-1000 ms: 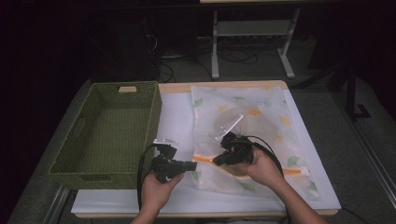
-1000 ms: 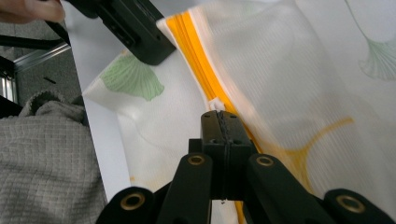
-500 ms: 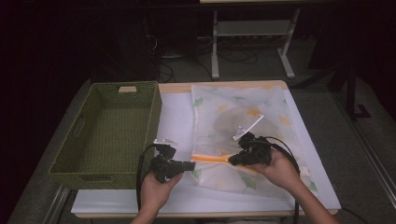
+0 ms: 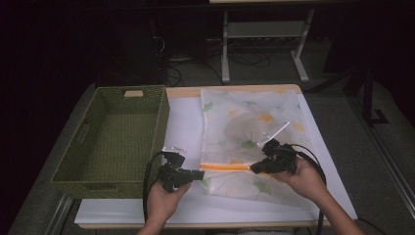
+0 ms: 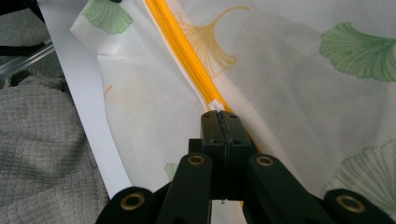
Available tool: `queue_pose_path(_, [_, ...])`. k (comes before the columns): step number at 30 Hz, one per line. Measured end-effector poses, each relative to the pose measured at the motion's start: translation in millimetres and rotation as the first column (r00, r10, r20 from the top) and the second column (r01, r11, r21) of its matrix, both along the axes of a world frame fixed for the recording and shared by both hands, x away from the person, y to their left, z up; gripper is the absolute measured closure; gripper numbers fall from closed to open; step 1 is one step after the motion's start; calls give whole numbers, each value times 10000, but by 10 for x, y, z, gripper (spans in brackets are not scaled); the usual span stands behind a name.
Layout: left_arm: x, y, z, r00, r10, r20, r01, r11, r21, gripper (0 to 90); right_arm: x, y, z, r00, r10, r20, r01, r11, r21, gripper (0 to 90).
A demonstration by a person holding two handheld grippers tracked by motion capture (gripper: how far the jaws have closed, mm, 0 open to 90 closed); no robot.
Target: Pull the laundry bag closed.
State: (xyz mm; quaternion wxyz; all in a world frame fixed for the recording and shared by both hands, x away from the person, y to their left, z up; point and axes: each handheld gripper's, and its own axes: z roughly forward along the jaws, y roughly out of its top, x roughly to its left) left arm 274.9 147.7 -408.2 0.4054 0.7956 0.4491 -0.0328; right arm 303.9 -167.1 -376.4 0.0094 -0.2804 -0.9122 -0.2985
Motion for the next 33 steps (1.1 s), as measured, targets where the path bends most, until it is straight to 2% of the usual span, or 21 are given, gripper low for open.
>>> queue_pose_path(15, [-1,-8,-10,10000,-55,7,54,9999,115,887,5,-70,11,10000,-90,-13,89,9997,-209,898])
queue_pose_path(33, [-3,0,-5,10000,-82,14,82,9998,191,887,22,-190,-1,9996,-278,-5,278,9994,-187,898])
